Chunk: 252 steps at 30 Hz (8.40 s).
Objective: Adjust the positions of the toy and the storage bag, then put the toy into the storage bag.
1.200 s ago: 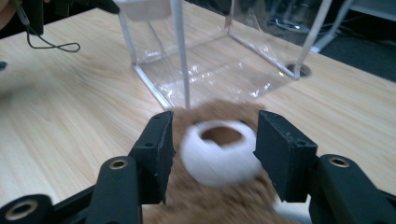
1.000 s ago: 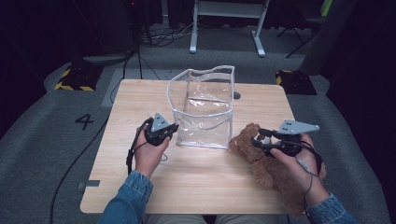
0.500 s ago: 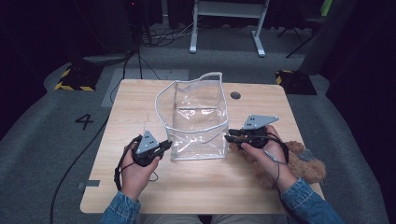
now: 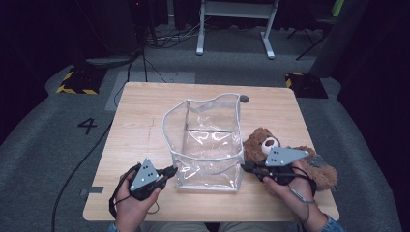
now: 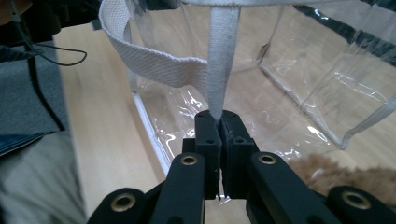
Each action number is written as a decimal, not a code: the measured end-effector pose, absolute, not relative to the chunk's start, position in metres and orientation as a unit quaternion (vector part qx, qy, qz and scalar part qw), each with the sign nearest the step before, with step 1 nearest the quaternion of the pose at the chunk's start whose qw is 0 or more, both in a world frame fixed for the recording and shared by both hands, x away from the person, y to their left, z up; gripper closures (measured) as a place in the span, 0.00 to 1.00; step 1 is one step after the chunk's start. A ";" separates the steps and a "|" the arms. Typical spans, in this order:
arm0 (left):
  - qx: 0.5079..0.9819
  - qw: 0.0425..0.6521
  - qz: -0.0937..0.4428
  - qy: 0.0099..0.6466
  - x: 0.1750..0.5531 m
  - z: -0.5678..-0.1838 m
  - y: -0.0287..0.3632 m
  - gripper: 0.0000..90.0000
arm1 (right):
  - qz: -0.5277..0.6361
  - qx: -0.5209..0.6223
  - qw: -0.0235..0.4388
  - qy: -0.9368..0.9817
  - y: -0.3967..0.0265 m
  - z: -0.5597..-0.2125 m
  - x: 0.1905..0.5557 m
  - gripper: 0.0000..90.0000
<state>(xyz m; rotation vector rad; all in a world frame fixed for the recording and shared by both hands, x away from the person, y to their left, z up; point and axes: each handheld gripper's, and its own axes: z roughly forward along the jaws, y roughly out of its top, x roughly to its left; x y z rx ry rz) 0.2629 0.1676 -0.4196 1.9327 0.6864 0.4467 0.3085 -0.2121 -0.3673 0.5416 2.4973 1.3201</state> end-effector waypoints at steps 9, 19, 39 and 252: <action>0.807 0.504 0.164 0.261 0.234 -0.427 0.160 0.96 | 0.456 0.189 0.114 0.863 -0.229 -0.377 0.275 0.97; 0.799 0.517 0.144 0.272 0.229 -0.430 0.162 0.77 | 0.459 0.184 0.096 0.864 -0.232 -0.377 0.268 0.93; 0.790 0.513 0.129 0.311 0.242 -0.422 0.196 0.36 | 0.446 0.269 0.147 0.841 -0.285 -0.365 0.287 0.51; 0.823 0.343 0.159 0.423 0.303 -0.503 0.232 0.31 | 0.545 0.072 0.003 0.836 -0.062 -0.299 0.400 0.75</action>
